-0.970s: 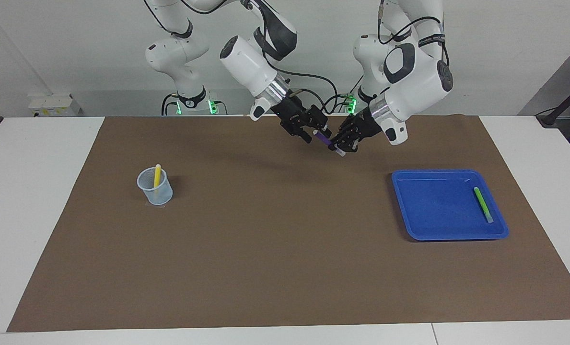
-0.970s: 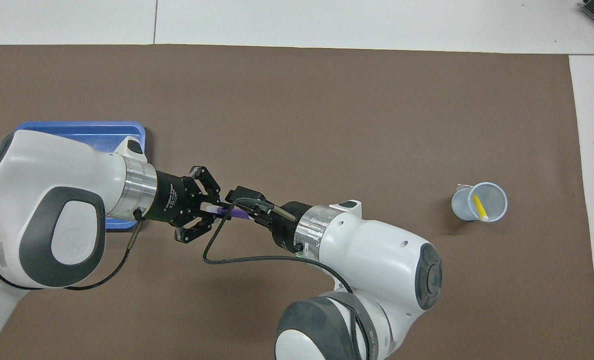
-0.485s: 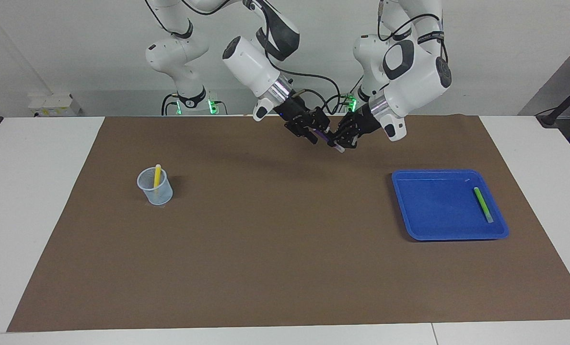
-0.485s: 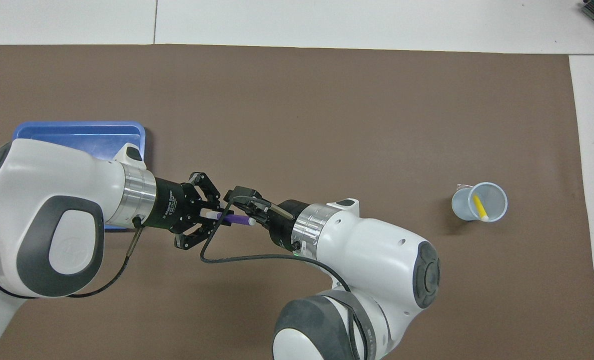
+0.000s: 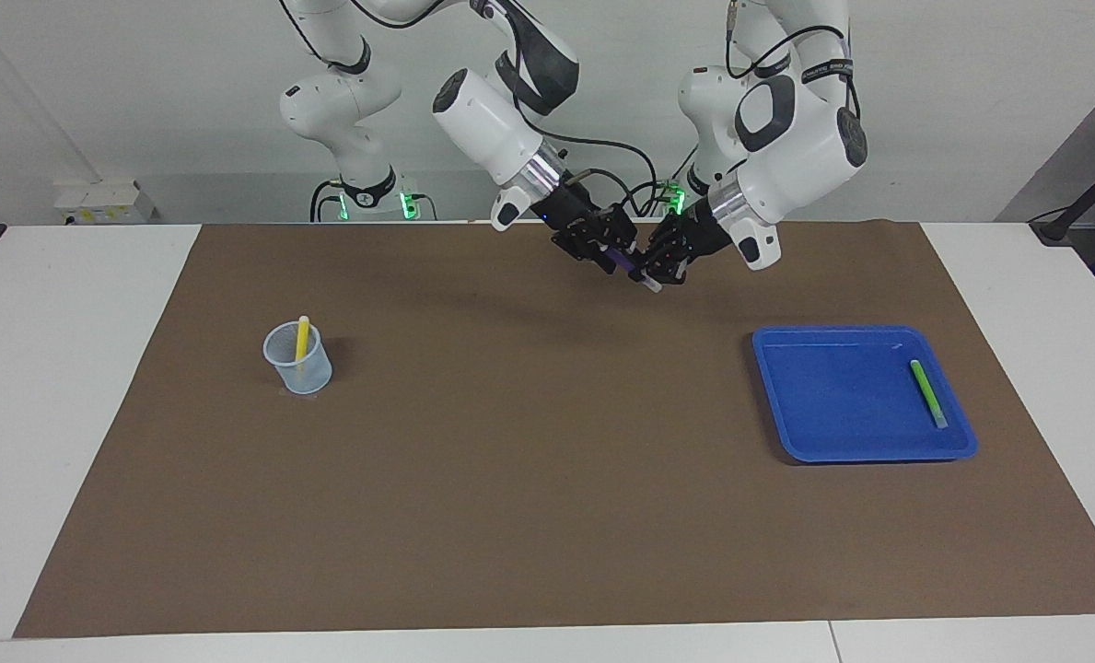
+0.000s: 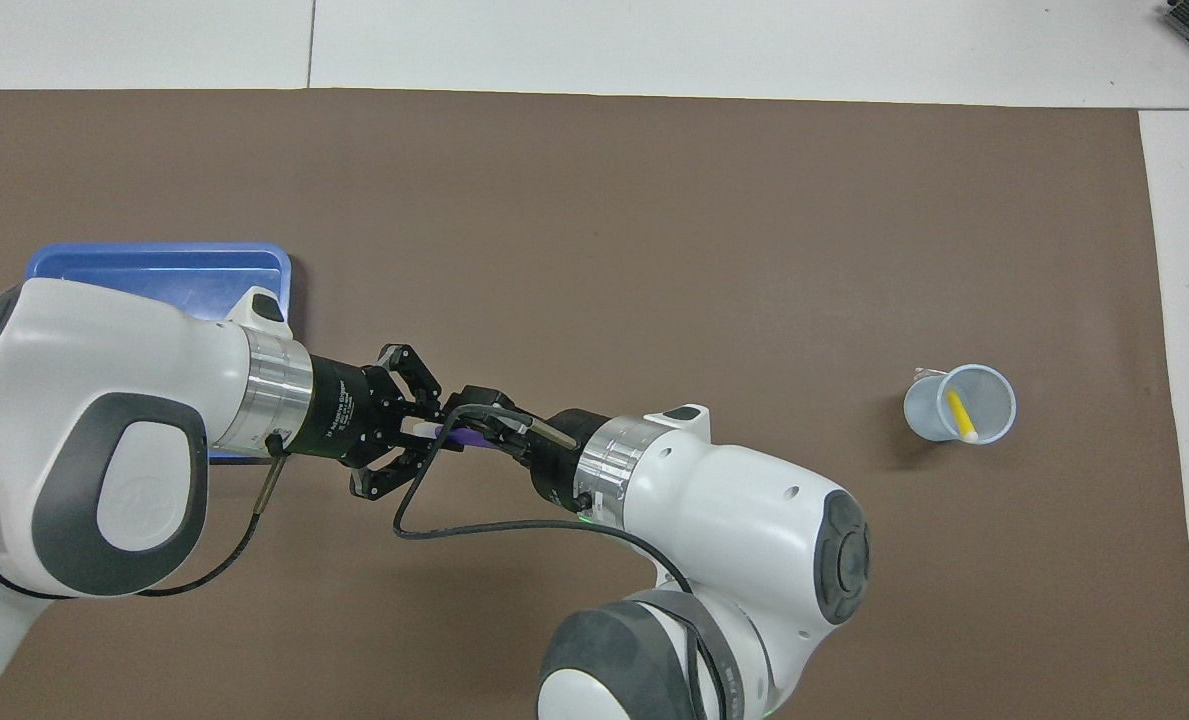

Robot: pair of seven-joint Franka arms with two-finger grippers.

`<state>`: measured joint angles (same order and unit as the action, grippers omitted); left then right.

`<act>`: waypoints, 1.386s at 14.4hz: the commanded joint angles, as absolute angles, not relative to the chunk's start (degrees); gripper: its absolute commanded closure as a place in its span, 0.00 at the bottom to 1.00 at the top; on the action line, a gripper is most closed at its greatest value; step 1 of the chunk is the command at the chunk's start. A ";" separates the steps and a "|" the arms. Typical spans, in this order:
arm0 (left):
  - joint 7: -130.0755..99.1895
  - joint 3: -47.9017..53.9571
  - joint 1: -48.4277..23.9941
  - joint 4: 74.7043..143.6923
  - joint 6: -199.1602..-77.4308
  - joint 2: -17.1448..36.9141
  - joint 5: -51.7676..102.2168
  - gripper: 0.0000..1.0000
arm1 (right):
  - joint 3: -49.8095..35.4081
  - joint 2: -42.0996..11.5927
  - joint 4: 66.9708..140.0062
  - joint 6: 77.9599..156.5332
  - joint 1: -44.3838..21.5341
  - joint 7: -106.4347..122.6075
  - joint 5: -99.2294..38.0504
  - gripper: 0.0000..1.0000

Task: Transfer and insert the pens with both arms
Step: 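Grasp the purple pen with the right gripper from the left gripper, then carry the purple pen to the cup while the left gripper withdraws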

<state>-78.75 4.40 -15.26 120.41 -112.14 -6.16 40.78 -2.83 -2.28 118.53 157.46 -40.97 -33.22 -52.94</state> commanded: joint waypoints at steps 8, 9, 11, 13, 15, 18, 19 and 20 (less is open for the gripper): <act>-79.98 3.60 -16.44 122.52 -113.29 -8.61 41.84 1.00 | -2.99 -1.76 119.00 157.06 -41.13 -34.37 -54.49 0.79; -79.98 3.52 -16.44 122.52 -113.29 -8.61 41.84 1.00 | -2.99 -1.76 119.00 157.06 -41.13 -34.37 -54.49 0.89; -79.98 3.60 -16.44 122.52 -113.29 -8.61 41.84 1.00 | -3.25 -1.67 119.35 157.06 -41.05 -34.28 -54.49 1.00; -79.98 3.60 -16.44 122.52 -113.29 -8.61 41.84 1.00 | -3.25 -1.67 119.36 156.97 -41.04 -34.28 -54.49 1.00; -79.98 3.60 -16.70 122.52 -113.29 -8.70 41.84 1.00 | -3.25 -1.67 119.36 156.97 -41.04 -34.28 -54.49 1.00; -79.80 3.52 -17.14 122.52 -113.55 -8.70 41.75 1.00 | -3.25 -1.67 119.36 156.36 -40.96 -34.28 -54.49 1.00; -79.72 3.52 -17.14 122.52 -113.64 -8.70 41.75 0.80 | -3.25 -1.67 119.36 155.75 -40.87 -34.10 -54.49 1.00; -79.72 3.52 -17.14 122.52 -113.82 -8.70 41.75 0.61 | -3.25 -1.58 119.36 155.05 -40.78 -33.67 -54.49 1.00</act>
